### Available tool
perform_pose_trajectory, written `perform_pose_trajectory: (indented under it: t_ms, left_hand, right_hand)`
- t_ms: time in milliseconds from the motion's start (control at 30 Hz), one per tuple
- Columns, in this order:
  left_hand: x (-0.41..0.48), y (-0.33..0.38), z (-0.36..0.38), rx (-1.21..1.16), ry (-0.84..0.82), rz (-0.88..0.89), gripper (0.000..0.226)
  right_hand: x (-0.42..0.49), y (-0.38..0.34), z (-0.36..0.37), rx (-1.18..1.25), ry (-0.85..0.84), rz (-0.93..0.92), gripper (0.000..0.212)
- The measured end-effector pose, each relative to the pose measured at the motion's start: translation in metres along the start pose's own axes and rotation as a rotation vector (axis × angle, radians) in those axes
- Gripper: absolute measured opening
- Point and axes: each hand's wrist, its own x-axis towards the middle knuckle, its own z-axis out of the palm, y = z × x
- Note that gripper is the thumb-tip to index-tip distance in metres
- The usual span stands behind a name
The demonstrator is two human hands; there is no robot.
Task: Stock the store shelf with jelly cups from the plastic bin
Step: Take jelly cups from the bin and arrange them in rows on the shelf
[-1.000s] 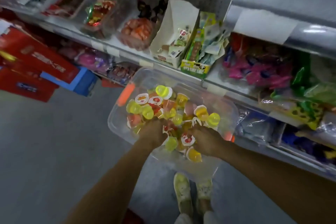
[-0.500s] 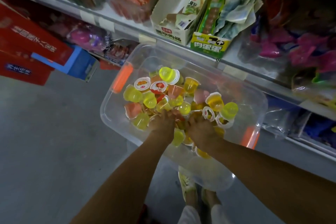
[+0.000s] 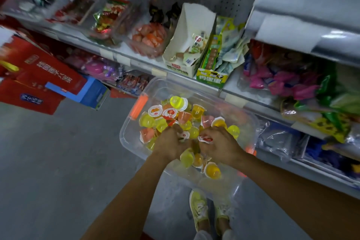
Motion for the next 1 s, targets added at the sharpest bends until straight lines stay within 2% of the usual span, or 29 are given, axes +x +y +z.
perform_pose_trajectory:
  t_ms: [67, 167, 300, 733, 900, 1000]
  left_hand:
    - [-0.015, 0.012, -0.016, -0.109, 0.021, 0.039, 0.034]
    - [-0.038, 0.039, -0.044, -0.184, 0.046, 0.143, 0.031]
    - [-0.068, 0.085, -0.088, -0.164, 0.133, 0.341, 0.024]
    - [-0.176, 0.241, -0.199, -0.048, 0.412, 0.762, 0.036]
    - [-0.207, 0.29, -0.218, -0.093, 0.414, 0.895, 0.036]
    - [-0.223, 0.315, -0.224, -0.044, 0.456, 0.956, 0.036]
  right_hand:
    - [-0.011, -0.016, -0.027, 0.106, 0.07, -0.018, 0.045]
    - [-0.03, -0.04, -0.072, 0.223, 0.12, 0.006, 0.049]
    - [-0.058, -0.069, -0.129, 0.283, 0.266, 0.032, 0.017]
    - [-0.17, -0.169, -0.298, 0.18, 0.745, -0.144, 0.013]
    - [-0.207, -0.19, -0.344, 0.178, 0.815, -0.209, 0.012]
    - [-0.224, -0.196, -0.367, 0.16, 0.86, -0.252, 0.01]
